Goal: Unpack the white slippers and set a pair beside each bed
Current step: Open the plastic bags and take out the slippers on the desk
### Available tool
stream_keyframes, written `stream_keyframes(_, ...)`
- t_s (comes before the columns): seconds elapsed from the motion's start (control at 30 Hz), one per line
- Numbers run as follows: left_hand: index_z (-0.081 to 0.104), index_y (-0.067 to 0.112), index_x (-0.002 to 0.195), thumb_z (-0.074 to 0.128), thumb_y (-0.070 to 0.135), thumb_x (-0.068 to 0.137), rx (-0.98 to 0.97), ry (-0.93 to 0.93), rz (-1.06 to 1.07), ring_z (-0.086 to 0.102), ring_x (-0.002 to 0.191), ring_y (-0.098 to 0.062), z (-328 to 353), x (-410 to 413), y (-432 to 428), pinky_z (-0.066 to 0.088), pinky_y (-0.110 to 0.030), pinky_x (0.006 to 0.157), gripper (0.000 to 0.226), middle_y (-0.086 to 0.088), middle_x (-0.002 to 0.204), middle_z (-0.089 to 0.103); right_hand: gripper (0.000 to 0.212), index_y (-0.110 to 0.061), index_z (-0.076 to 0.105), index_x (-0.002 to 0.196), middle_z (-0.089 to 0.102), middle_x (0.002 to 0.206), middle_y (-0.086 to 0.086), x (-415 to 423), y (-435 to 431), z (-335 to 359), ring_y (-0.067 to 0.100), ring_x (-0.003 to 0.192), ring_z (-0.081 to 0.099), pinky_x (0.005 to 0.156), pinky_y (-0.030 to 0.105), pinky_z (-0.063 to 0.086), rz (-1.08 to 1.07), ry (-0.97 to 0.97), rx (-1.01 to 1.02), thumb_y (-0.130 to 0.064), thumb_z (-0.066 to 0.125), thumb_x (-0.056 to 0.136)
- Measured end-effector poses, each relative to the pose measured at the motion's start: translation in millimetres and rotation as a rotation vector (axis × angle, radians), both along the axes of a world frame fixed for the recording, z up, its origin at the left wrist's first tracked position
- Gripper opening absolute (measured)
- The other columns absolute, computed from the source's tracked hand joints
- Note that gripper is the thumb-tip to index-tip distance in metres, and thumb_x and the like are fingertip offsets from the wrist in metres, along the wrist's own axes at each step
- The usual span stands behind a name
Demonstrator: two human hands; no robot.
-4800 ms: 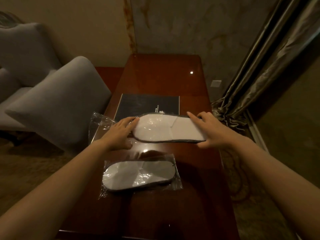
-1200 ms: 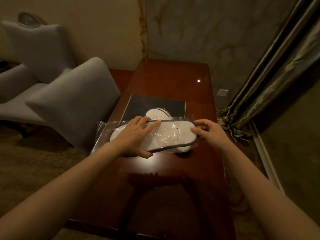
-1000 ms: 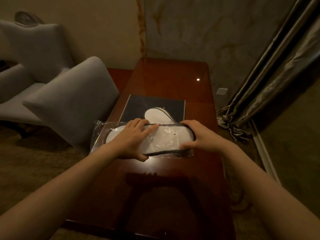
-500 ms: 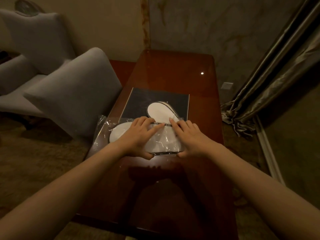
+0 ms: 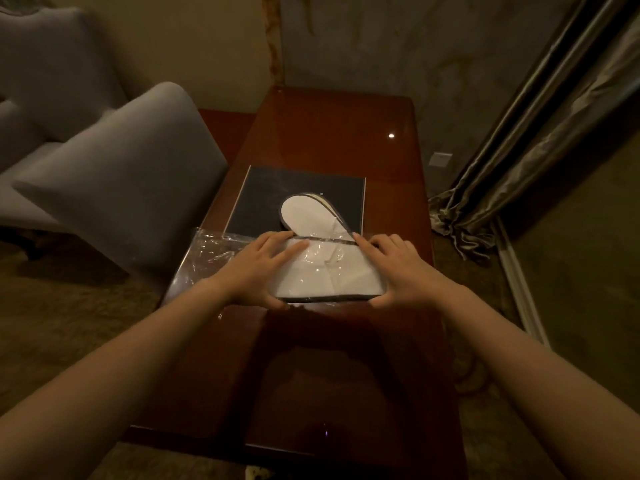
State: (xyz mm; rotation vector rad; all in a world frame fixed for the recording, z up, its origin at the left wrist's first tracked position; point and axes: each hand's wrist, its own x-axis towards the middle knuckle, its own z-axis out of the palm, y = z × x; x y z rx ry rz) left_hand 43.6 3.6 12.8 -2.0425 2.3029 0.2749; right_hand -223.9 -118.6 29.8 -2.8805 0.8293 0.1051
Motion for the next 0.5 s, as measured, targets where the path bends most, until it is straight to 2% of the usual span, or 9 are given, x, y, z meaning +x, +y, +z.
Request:
stream_keyframes(0.2,0.0,0.037,0.15,0.065,0.055,0.075,-0.002,-0.024,0.041,0.013,0.147,-0.022,-22.3,26.7,3.7,0.024,-0.044,0.119,0.101,-0.001,0.16,0.012,0.11,-0.029,0.005,0.148,0.031,0.14,0.006,-36.7,-13.0,0.0,0.025,0.123,0.031,0.105,0.042,0.03,-0.198,0.046,0.014,-0.061,0.065,0.062)
stream_keyframes(0.37,0.013,0.031,0.151,0.06,0.026,0.087,-0.045,-0.108,0.033,0.022,0.145,-0.022,-32.3,33.7,0.8,0.018,-0.036,0.119,0.08,0.0,0.157,0.027,0.11,-0.027,0.011,0.146,0.032,0.137,0.007,-58.4,-26.9,1.4,0.029,0.122,0.032,0.101,0.045,0.031,-0.386,-0.033,0.067,-0.061,0.069,0.06)
stream_keyframes(0.43,0.007,0.032,0.15,0.058,0.021,0.086,0.013,-0.146,0.001,0.018,0.147,-0.02,-38.9,37.8,4.3,0.01,-0.036,0.121,0.082,0.002,0.159,0.022,0.11,-0.028,0.011,0.145,0.031,0.137,0.008,-66.0,-33.6,3.1,0.031,0.124,0.031,0.102,0.047,0.031,-0.492,-0.089,0.096,-0.06,0.072,0.06)
stream_keyframes(0.5,-0.006,0.035,0.146,0.056,0.03,0.088,0.108,-0.202,-0.044,0.008,0.149,-0.018,-46.2,39.6,7.2,0.0,-0.037,0.121,0.085,0.004,0.162,0.012,0.11,-0.028,0.011,0.145,0.031,0.138,0.009,-66.6,-37.0,2.1,0.033,0.125,0.03,0.103,0.048,0.031,-0.567,-0.127,0.093,-0.061,0.071,0.06)
